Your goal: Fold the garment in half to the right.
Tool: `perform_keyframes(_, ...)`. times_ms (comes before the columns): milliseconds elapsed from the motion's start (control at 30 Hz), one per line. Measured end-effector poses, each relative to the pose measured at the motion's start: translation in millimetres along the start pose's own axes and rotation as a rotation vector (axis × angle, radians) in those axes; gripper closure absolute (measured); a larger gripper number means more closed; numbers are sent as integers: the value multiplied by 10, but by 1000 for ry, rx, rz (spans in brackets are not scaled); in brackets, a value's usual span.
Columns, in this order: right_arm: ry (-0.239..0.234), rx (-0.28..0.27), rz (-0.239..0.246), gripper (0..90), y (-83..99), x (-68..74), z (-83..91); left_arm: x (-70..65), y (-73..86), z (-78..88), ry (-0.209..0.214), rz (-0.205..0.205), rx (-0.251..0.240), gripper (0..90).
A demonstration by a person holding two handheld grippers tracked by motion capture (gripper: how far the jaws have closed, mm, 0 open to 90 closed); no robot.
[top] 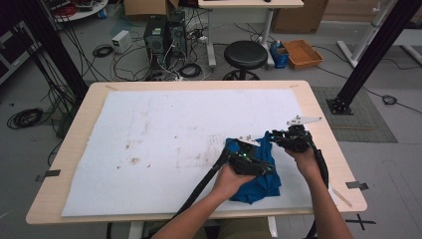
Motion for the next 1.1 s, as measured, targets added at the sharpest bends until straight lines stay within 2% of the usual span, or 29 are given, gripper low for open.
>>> perform_keyframes(67, 27, -3, -10, 580, 25, -15, 66, 81, -22, 207, -29, -31, -57, 551)
perform_keyframes(100, 42, -11, -5, 560, 36, -17, 106, 123, -30, 322, -60, -43, -91, 504)
perform_keyframes(133, 42, -11, -5, 560, 36, -17, 106, 123, -30, 322, -60, -43, -91, 450)
perform_keyframes(167, 51, -19, 1, 552, 48, -11, 152, 222, -30, 567, -132, -72, -144, 450)
perform_keyframes(200, 68, -28, 12, 524, 67, 27, 246, 271, -21, 684, -170, -80, -166, 404)
perform_keyframes(267, 64, -44, 31, 508, 77, 122, 346, 379, 18, 915, -224, -105, -191, 377)
perform_keyframes(300, 63, -51, 57, 509, 77, 194, 391, 430, 48, 1022, -246, -114, -205, 376)
perform_keyframes(367, 27, -58, 119, 557, 65, 385, 453, 537, 117, 1219, -291, -120, -229, 357)
perform_keyframes(433, -55, -42, 189, 649, 27, 613, 448, 643, 195, 1392, -313, -107, -252, 357)
perform_keyframes(500, -122, 18, 281, 730, 2, 846, 346, 740, 277, 1546, -337, -91, -272, 355)
perform_keyframes(533, -145, 67, 322, 753, 9, 943, 263, 781, 319, 1616, -350, -81, -280, 353)
perform_keyframes(600, -140, 183, 397, 784, 66, 1066, 85, 846, 403, 1734, -372, -67, -286, 352)
perform_keyframes(633, -134, 232, 419, 787, 106, 1089, 16, 876, 443, 1787, -384, -62, -287, 352)
perform_keyframes(700, -121, 277, 431, 791, 178, 1081, -28, 921, 514, 1875, -401, -48, -290, 352)
perform_keyframes(733, -109, 285, 417, 791, 208, 1064, -2, 944, 544, 1920, -409, -46, -289, 352)
perform_keyframes(867, -84, 283, 364, 796, 342, 939, 239, 1010, 641, 2035, -426, -22, -305, 348)
perform_keyframes(1000, -61, 284, 309, 800, 528, 795, 462, 1041, 714, 2079, -435, -5, -313, 348)
perform_keyframes(1100, -53, 284, 262, 758, 641, 706, 591, 1042, 747, 2088, -439, 0, -314, 347)
Point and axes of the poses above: each handheld gripper's, and its own axes: z roughly backward along the jaws, y roughly out of its underside, x roughly to its left, the point moved 2 cm from there along -z, roughly forward along the jaws, and after that the axes turned 5 degrees about z, right-handed, at the moved point
